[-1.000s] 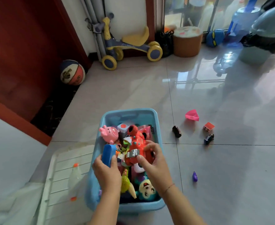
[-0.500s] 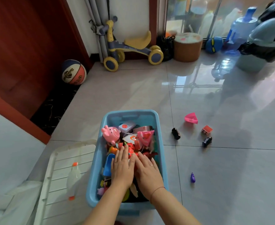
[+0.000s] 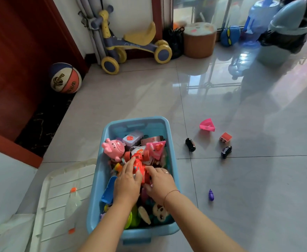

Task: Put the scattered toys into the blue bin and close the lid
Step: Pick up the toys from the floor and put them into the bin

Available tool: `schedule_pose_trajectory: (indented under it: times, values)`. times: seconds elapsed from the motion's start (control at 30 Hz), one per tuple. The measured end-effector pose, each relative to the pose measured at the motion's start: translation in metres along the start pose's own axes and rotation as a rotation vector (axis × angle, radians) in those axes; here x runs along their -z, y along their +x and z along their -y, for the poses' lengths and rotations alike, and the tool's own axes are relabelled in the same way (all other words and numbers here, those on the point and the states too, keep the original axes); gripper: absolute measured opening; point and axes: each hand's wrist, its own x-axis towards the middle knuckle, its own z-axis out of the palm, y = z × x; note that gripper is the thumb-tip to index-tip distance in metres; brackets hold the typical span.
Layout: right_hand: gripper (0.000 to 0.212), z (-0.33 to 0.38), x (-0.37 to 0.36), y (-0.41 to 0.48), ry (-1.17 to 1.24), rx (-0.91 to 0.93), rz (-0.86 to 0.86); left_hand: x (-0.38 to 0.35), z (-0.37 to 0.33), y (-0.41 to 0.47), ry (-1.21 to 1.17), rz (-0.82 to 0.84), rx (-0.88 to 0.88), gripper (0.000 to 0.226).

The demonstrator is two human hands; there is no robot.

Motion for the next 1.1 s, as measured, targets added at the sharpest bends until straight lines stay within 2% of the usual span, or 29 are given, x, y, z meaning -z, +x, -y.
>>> schedule_pose_trajectory:
  times: [0.1,0.2,0.27,0.3,0.37,0.5,0.6,0.7,0.77,0.83,0.9,0.97,1.03,1.1]
  values:
    - [0.049,-0.002,0.006,-0.022,0.168,0.054,-0.029,-0.002,0.002,-0.015,0.150,0.004,0.035,0.052]
    - [0.032,-0.017,0.015,-0.044,0.378,0.090,-0.395,-0.003,-0.013,-0.019,0.196,-0.027,0.058,0.057]
    - [0.022,-0.046,0.020,-0.051,0.433,-0.008,-0.614,-0.004,-0.035,-0.018,0.189,-0.124,-0.034,0.067]
    - [0.021,-0.065,0.021,-0.052,0.441,-0.093,-0.664,-0.006,-0.049,-0.015,0.160,-0.159,-0.090,0.071]
    - [0.027,-0.104,0.019,-0.052,0.429,-0.304,-0.631,-0.016,-0.082,-0.010,0.096,-0.141,-0.179,0.073]
    - [0.057,-0.171,-0.004,-0.046,0.230,-0.633,-0.294,-0.057,-0.146,0.019,0.096,0.029,-0.284,0.062]
    - [0.062,-0.205,-0.022,-0.037,0.071,-0.677,-0.126,-0.098,-0.175,0.051,0.146,0.155,-0.249,0.062]
    - [0.044,-0.228,-0.035,-0.020,-0.010,-0.607,-0.069,-0.142,-0.185,0.086,0.206,0.241,-0.173,0.063]
    - [0.028,-0.244,-0.038,-0.007,-0.013,-0.549,-0.088,-0.169,-0.183,0.109,0.264,0.274,-0.128,0.064]
    - [0.024,-0.262,-0.028,0.006,0.113,-0.534,-0.229,-0.191,-0.179,0.129,0.325,0.293,-0.086,0.067]
    - [0.039,-0.281,-0.005,0.024,0.276,-0.557,-0.466,-0.209,-0.176,0.146,0.365,0.309,-0.061,0.073]
    - [0.063,-0.298,0.025,0.048,0.346,-0.546,-0.604,-0.222,-0.177,0.161,0.392,0.330,-0.075,0.080]
    - [0.081,-0.310,0.049,0.072,0.309,-0.534,-0.557,-0.233,-0.180,0.171,0.438,0.368,-0.132,0.081]
    - [0.081,-0.320,0.058,0.093,0.211,-0.531,-0.423,-0.241,-0.180,0.177,0.493,0.409,-0.197,0.069]
